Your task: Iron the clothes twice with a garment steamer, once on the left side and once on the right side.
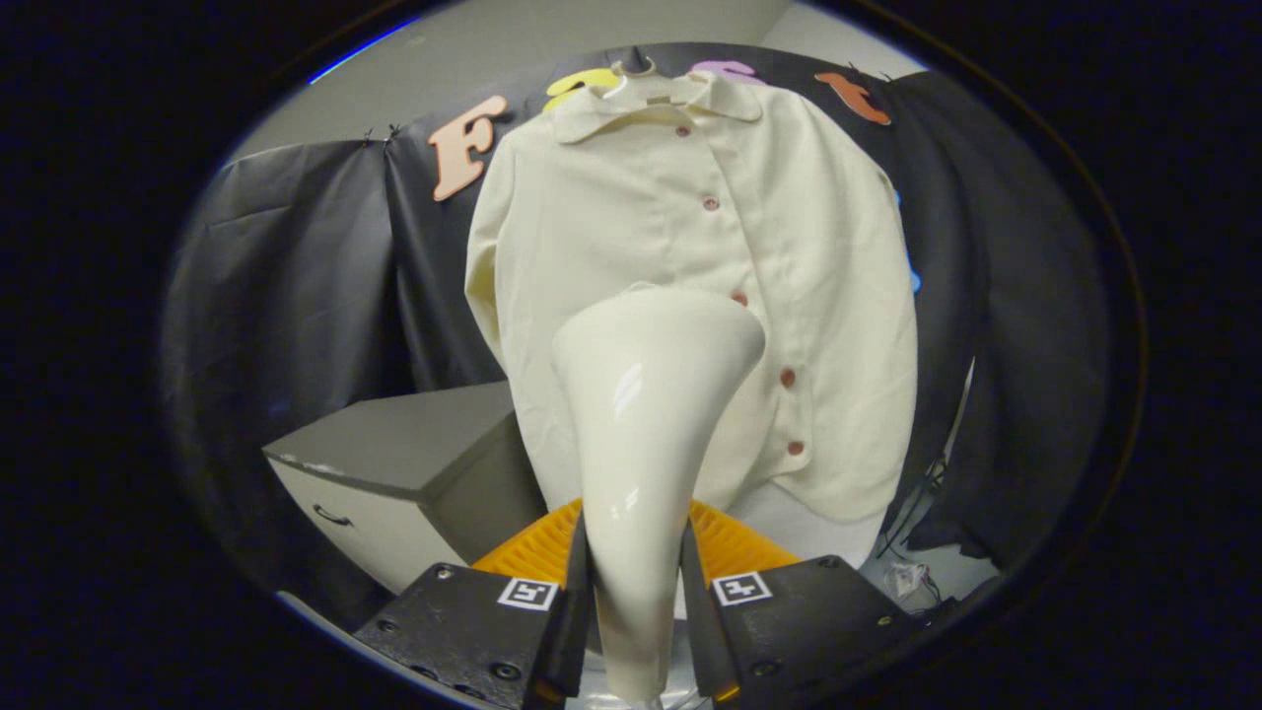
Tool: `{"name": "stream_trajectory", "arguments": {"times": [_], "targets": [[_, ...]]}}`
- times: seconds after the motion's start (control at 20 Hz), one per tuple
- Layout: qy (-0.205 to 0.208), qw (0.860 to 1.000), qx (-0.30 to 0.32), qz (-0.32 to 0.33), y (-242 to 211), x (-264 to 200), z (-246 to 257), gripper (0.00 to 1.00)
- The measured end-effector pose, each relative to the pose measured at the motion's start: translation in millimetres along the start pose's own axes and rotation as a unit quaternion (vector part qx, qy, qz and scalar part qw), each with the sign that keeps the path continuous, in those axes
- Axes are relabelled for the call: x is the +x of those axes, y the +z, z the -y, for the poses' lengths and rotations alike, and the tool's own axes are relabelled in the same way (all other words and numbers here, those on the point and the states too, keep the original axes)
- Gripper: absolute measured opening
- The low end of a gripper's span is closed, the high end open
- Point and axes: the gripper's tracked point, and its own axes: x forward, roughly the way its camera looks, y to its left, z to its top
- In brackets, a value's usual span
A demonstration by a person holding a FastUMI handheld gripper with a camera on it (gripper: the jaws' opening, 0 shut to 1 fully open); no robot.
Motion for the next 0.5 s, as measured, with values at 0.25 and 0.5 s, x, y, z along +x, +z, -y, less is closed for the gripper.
{"name": "stream_trajectory", "arguments": {"times": [0.25, 0.5], "targets": [[-0.027, 0.997, -0.005, 0.077, 96, -4, 19, 0.43], [-0.06, 0.989, 0.045, 0.127, 159, 14, 59, 0.43]]}}
